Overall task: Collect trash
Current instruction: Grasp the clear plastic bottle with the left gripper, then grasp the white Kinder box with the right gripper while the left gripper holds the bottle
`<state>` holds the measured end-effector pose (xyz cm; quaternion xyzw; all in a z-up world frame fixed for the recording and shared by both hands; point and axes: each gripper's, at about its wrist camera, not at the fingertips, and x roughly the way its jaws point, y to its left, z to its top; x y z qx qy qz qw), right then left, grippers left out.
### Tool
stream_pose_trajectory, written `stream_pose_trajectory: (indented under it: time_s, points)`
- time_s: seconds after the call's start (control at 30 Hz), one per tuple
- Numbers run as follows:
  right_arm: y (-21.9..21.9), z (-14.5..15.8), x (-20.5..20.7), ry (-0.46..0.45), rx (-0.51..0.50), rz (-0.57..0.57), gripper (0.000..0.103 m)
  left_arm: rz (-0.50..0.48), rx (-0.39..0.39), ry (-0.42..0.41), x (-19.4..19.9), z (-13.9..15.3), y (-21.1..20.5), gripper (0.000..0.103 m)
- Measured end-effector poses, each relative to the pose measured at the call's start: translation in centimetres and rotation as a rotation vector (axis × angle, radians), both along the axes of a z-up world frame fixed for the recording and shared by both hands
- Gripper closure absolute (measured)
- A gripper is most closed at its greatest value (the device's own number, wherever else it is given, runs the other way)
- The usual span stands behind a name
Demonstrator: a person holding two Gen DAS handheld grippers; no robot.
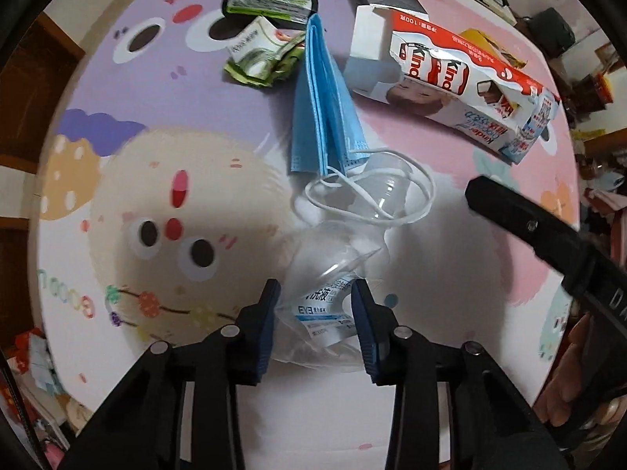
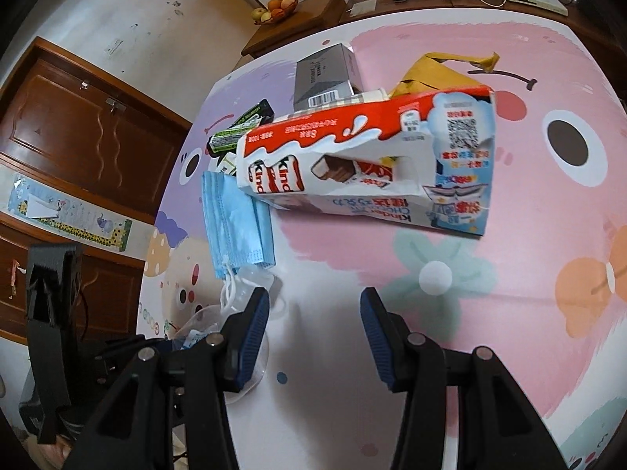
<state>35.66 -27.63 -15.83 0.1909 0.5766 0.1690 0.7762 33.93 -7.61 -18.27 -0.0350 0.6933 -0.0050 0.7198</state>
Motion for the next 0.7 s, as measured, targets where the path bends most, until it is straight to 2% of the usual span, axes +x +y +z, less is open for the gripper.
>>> stream_pose_trajectory:
  time_s: [0.2, 0.33, 0.7]
  points:
    - [0.7, 0.4, 0.0, -0.005, 0.009, 0.026, 0.054, -0.035, 0.078, 0.033, -1.5, 1.5, 0.3, 0.077]
    - [1.3, 0.6, -0.1, -0.004, 0.017, 0.038, 0.054, -0.045, 0.133, 0.040, -3.0, 2.2, 0.8, 0.077]
    - [2.5, 1.7, -0.1, -0.040, 0.010, 0.076, 0.054, 0.043, 0.238, 0.019, -5.8, 2.3, 4.6, 0.077]
